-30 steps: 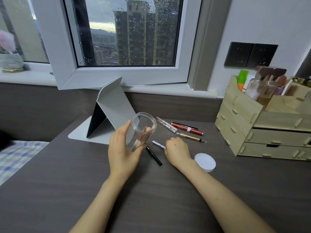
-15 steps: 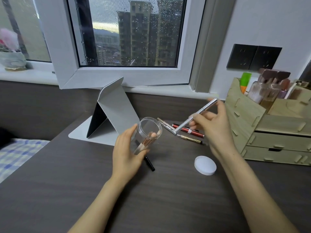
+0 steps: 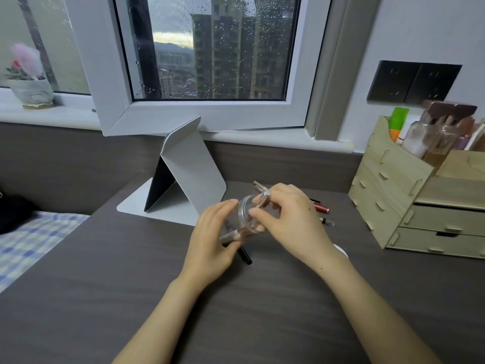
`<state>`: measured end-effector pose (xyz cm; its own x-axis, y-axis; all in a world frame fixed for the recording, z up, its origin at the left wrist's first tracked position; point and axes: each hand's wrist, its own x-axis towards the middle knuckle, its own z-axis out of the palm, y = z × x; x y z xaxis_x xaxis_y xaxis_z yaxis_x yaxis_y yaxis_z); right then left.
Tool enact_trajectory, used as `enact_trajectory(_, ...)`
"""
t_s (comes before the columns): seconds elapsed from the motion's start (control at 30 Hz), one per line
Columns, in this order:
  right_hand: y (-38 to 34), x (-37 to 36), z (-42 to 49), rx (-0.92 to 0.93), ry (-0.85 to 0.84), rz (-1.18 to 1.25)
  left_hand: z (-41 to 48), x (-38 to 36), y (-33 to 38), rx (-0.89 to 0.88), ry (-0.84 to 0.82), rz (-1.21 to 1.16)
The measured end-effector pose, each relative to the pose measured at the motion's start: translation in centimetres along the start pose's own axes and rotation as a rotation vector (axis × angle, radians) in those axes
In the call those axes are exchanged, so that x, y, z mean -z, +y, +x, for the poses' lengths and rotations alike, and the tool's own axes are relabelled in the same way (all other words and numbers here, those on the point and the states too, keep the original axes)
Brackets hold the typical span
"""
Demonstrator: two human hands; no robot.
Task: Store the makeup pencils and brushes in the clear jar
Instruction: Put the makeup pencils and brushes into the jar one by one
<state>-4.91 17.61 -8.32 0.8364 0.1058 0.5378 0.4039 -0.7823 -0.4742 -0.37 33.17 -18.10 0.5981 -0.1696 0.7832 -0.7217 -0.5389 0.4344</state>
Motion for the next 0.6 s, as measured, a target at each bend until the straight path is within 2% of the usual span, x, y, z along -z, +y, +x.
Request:
enact_trajectory(0.13, 0.5, 0.2, 0.1, -0.068, 0.003, 0.024, 0.1, 0.0, -0.1, 0.002, 0.016, -0.029)
enact_trajectory(0.2, 0.8, 0.1, 0.1, 0.001, 0.021, -0.069, 0.1, 0.0, -0.1, -0.009, 0.012, -0.025)
enact_trajectory(0.33, 1.4, -0.2, 0.1, 0.221, 0.030, -0.441, 0.1, -0.1, -0.1, -0.003, 0.018, -0.019)
enact_trajectory(0.4, 2.0, -0.3, 0.1, 0.245, 0.004, -0.394, 0.1, -0.1, -0.1, -0.007, 0.018, -0.015)
enact_trajectory(0.47, 2.3, 0.0, 0.2, 0.098, 0.074, -0.044, 0.1, -0.1, -0.1, 0.028, 0.027, -0.039)
enact_trajectory(0.53, 3.1, -0.2, 0.2, -0.137, 0.285, 0.268, 0.1, -0.1, 0.0, 0.118, 0.069, -0.093)
enact_trajectory(0.57, 3.7, -0.7, 0.1, -0.256, 0.317, 0.258, 0.1, -0.1, 0.1, 0.165, 0.093, -0.121)
enact_trajectory(0.6, 4.4, -1.6, -0.2, -0.343, 0.249, 0.164, 0.1, -0.1, 0.0, 0.207, 0.110, -0.148)
